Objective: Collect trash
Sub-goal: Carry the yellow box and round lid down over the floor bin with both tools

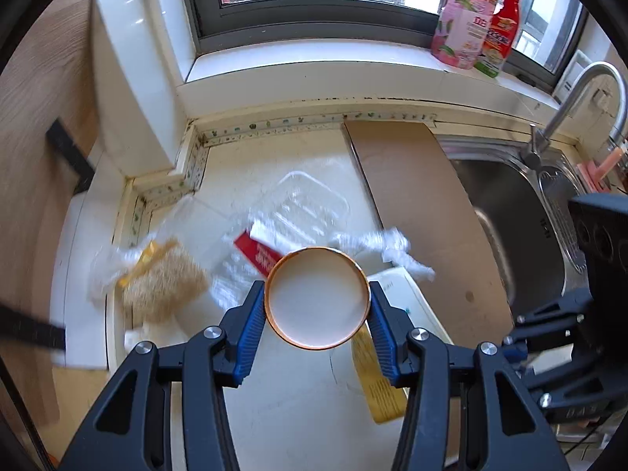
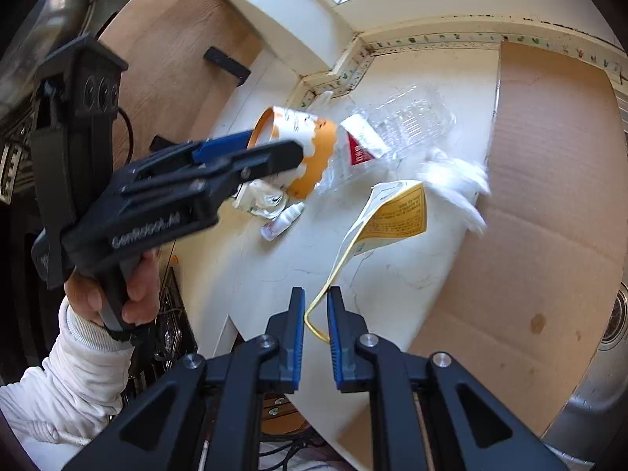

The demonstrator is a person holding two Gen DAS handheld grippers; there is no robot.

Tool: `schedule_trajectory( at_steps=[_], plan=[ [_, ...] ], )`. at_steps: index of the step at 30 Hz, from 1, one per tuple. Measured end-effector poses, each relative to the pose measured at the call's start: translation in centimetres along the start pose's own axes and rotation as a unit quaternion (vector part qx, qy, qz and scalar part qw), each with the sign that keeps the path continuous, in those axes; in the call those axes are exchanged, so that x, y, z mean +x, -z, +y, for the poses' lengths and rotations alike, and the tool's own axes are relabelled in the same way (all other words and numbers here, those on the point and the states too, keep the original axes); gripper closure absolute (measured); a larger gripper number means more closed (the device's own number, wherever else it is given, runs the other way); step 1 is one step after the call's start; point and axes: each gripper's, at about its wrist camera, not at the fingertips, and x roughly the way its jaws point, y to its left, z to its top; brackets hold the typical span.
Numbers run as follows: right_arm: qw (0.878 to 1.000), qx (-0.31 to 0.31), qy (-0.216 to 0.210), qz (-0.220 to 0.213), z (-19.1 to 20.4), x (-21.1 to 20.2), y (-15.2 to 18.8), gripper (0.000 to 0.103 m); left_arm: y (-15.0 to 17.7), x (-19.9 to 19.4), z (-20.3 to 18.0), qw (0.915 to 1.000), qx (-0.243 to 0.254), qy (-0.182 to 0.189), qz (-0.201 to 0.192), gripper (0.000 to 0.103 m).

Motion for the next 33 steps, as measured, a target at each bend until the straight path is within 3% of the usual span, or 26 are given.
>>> schedule_trajectory(
  at_steps=[17, 27, 33],
  plan=[
    [0.999, -0.014, 0.028, -0.019, 8.6, 0.1, 12.6, 0.092, 16.7, -9.0, 1.0, 0.9990, -0.012, 0.042, -0.010, 0.055],
    [0.996, -0.077, 0.038, 0.029, 12.6, 2.7, 19.6, 0.092, 26.5, -11.4, 0.0, 0.9971, -0.062, 0.044, 0.008, 0.055],
    [0.989, -0.123, 0.045, 0.072, 12.6, 5.3, 24.2, 0.092, 32.7, -9.9, -1.2, 0.9913, -0.120, 0.027, 0.046, 0.055]
  ],
)
